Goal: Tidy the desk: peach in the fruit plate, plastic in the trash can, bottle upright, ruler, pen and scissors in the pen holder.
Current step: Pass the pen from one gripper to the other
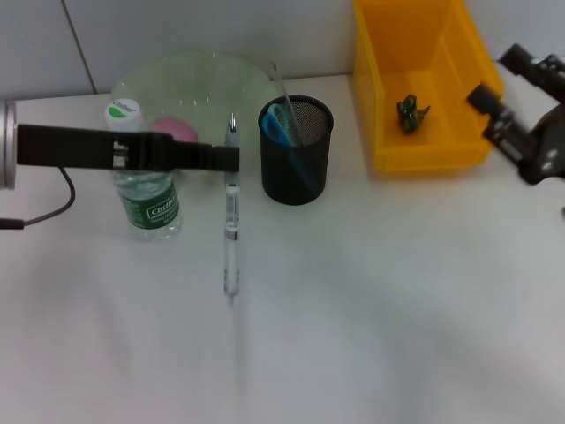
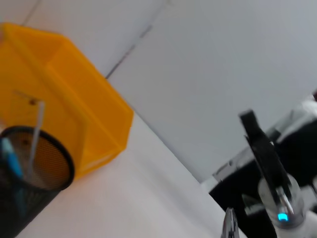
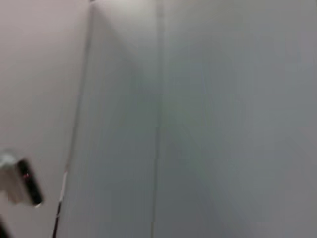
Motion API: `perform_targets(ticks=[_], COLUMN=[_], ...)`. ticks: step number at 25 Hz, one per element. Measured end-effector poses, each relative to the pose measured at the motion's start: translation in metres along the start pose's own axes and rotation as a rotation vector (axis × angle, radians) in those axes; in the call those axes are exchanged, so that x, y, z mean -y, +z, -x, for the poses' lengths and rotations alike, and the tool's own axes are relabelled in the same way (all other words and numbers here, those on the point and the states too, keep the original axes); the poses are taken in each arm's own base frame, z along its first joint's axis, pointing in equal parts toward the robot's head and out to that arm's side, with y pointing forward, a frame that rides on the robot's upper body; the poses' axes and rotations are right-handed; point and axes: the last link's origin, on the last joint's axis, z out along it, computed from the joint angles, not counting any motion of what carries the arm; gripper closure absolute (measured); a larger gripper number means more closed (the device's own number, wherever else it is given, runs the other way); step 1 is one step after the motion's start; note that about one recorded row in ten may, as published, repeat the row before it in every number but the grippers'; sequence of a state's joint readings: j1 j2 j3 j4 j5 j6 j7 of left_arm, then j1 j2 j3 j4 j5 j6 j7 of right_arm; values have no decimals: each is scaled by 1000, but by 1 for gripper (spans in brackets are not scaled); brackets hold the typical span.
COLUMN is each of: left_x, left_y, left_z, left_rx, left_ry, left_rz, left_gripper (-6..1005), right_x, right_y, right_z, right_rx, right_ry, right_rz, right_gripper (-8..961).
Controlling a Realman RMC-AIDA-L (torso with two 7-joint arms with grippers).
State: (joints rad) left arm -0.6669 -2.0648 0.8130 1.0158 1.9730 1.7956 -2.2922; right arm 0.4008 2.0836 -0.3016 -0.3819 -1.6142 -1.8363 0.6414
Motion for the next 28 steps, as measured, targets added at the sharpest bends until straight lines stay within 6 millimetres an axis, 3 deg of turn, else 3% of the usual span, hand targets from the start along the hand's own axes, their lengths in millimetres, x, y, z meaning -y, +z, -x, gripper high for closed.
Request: perform_targets(ticks=[1, 5, 6, 11, 28], left_x=[4, 6, 6, 7, 15], left_y=[1, 1, 1, 0, 16], left_z=[-4, -6, -8, -12, 11], left_rx=[-18, -19, -18, -22, -33], left_ry=[-111, -159, -180, -325, -589], left_rz=[-28, -45, -51, -71, 8], left_gripper=[851, 849, 849, 847, 839], right_x=[-8, -17, -24, -38, -77], right_y=[5, 11, 15, 17, 10], right_z=[-3, -7, -10, -15, -30], right_rx=[10, 24, 36, 65, 106], right_ry=[-100, -240, -370, -623, -1042], right_rz=[41, 73, 94, 112, 206], right_gripper=[428, 428, 428, 428, 428])
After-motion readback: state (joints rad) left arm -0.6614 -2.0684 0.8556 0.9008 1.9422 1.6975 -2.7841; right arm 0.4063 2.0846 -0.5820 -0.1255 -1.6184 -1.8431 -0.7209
